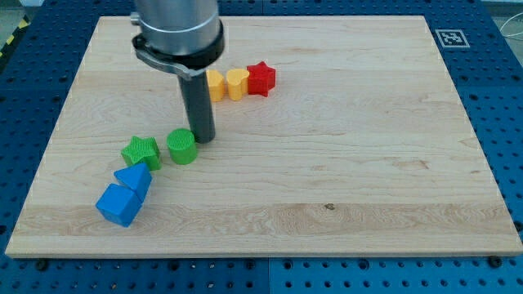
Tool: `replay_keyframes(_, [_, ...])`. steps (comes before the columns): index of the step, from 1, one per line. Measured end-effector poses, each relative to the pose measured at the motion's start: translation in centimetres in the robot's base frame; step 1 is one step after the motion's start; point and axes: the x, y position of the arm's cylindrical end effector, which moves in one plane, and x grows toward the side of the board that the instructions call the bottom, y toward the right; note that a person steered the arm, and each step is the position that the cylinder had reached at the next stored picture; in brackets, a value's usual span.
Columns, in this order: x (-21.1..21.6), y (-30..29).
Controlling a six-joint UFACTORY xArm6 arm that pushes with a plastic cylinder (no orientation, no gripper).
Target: Slide the green circle above the green star
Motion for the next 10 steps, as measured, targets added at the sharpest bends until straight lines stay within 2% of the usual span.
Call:
replay_keyframes(1, [0.7, 2.7])
replay_keyframes(3, [7.6, 3.4])
replay_keyframes(5, [6.4, 2.2])
replay_keyframes(7, [5.3, -2.1])
replay_keyframes(10, [3.1, -3.2])
